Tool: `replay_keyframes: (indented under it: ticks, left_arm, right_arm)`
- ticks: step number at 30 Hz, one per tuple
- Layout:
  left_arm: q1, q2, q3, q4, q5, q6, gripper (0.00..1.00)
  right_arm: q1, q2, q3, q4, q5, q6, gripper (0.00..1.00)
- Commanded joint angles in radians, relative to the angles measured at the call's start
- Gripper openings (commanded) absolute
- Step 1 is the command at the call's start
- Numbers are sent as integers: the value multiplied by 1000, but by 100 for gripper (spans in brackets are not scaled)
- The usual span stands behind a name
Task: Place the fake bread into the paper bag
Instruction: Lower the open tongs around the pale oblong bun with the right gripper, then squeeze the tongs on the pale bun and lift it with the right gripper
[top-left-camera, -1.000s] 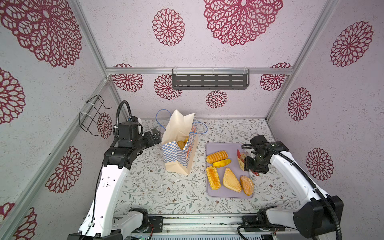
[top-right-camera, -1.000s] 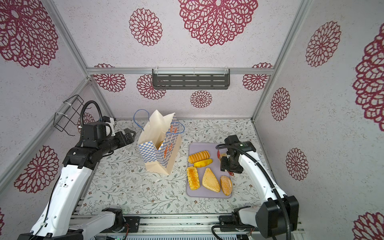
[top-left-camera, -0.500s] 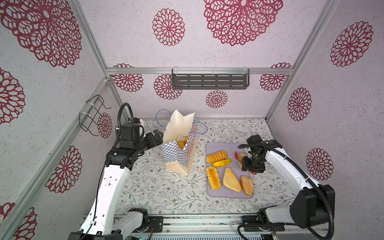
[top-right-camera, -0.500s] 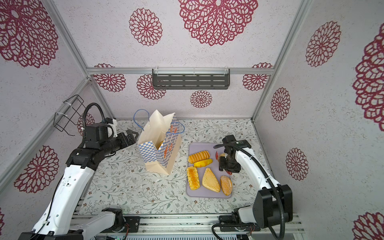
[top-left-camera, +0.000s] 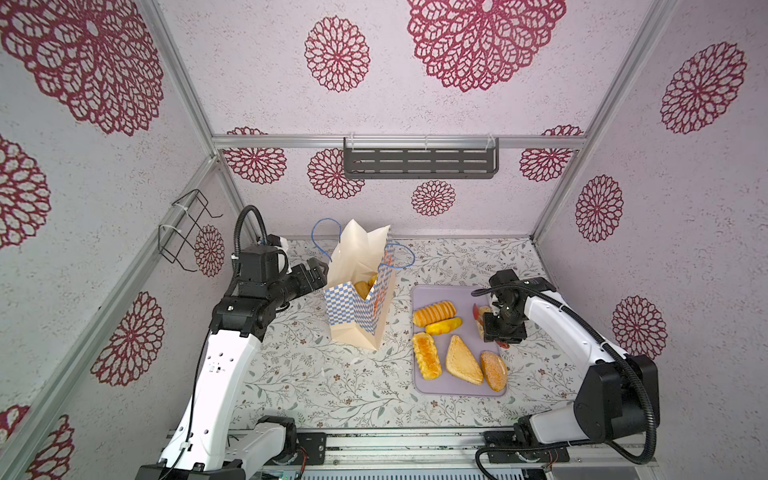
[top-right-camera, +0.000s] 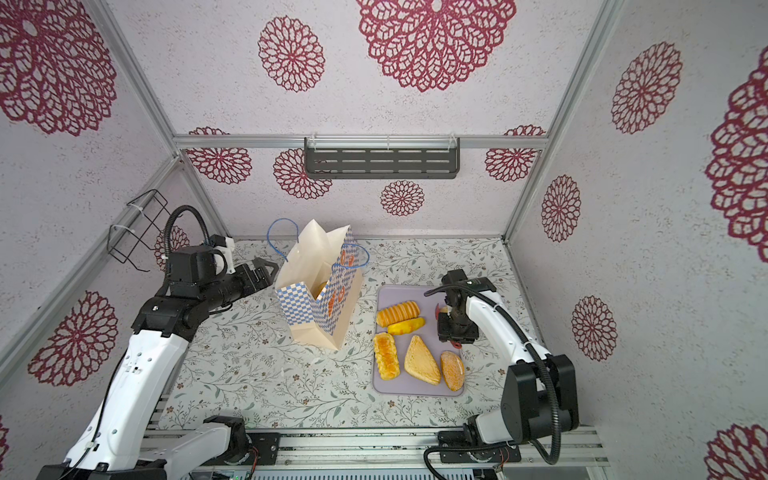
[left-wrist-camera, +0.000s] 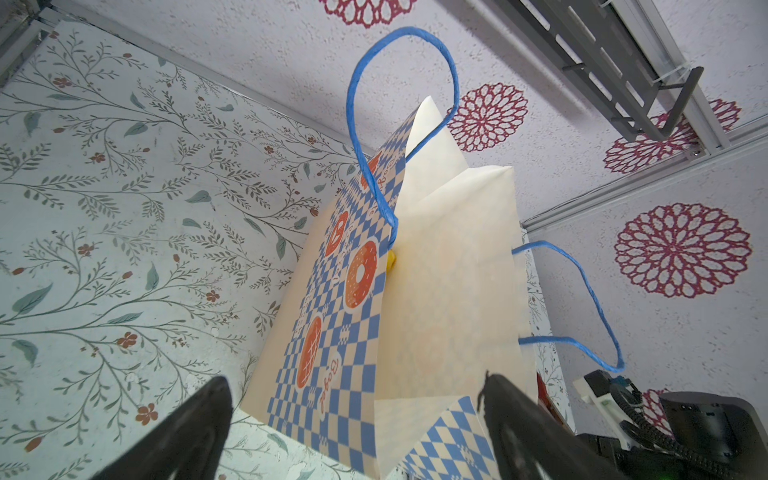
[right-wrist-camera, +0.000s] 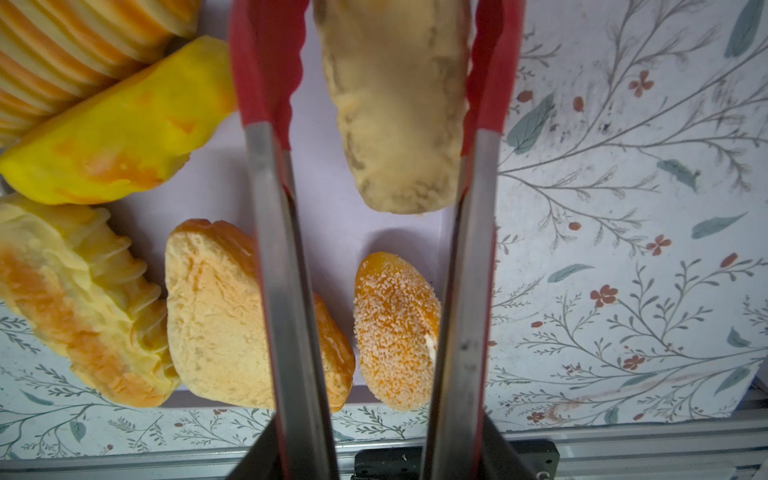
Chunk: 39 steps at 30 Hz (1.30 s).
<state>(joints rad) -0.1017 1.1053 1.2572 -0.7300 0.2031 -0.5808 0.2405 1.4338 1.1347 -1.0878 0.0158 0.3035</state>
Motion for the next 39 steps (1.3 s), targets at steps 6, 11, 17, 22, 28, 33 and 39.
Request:
replay_keyframes:
  ticks: [6,11,17,22,28,33,39]
  left_arm:
    - [11,13,11,24,30,-4,97]
    - [12,29,29,6,35,5,97]
    - [13,54,53,-12,40,8,97]
    - [11,83,74,-22,62,1,97]
    - [-2,119,108,-46,36,9,98]
    - [-39,166,137,-67,-25,25,91]
    - [-106,236,168,-72,-113,29,83]
  right_arm:
    - [-7,16,7,8,33,-27,38]
    - [-7,-9,31,0,33,-27,29]
    - [-7,-78,75,-25,23,-10,24]
    - [-7,-135,147,-42,-11,6,22]
    - [-5,-157,364,-41,-110,39,20]
    - [60,-104,589,53,-231,111,19]
    - [273,64,858,206,-286,182,19]
